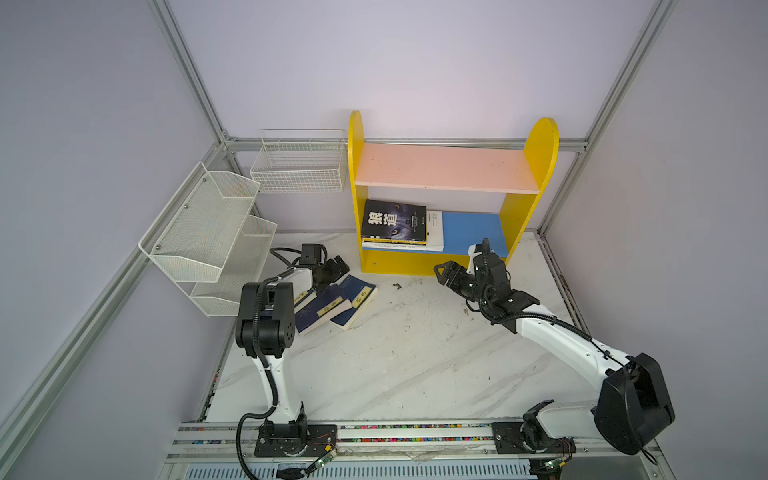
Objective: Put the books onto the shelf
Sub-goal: 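Lower both grippers onto the dark blue paperbacks on the table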
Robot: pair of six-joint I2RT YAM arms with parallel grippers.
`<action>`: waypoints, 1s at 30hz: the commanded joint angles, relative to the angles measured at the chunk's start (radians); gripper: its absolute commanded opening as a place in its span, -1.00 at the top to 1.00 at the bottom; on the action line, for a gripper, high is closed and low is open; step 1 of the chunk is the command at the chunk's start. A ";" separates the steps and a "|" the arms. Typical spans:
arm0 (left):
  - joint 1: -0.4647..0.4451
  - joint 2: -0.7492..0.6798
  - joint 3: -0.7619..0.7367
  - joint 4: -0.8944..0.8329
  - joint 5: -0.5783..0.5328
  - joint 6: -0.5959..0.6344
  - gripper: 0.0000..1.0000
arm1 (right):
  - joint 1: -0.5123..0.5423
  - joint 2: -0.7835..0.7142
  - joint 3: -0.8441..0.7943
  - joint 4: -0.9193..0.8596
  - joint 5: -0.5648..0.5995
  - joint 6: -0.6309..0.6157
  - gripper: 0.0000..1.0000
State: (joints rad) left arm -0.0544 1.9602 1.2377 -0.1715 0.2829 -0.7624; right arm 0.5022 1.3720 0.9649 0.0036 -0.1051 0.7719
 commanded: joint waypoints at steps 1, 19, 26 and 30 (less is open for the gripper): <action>-0.093 -0.052 -0.134 0.034 0.101 -0.113 -0.98 | 0.006 0.040 0.018 0.008 -0.032 -0.018 -0.62; -0.002 -0.471 -0.224 -0.229 -0.130 -0.024 -0.99 | 0.129 0.416 0.191 0.005 -0.212 -0.185 -0.54; 0.085 -0.621 -0.364 -0.323 -0.269 0.025 -1.00 | 0.219 0.599 0.320 -0.028 -0.236 -0.201 -0.46; 0.110 -0.623 -0.379 -0.417 -0.361 0.033 -1.00 | 0.250 0.657 0.356 -0.037 -0.255 -0.209 -0.45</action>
State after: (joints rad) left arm 0.0349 1.3563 0.9009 -0.5091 0.0174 -0.7692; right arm 0.7372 2.0060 1.2888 0.0036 -0.3389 0.5880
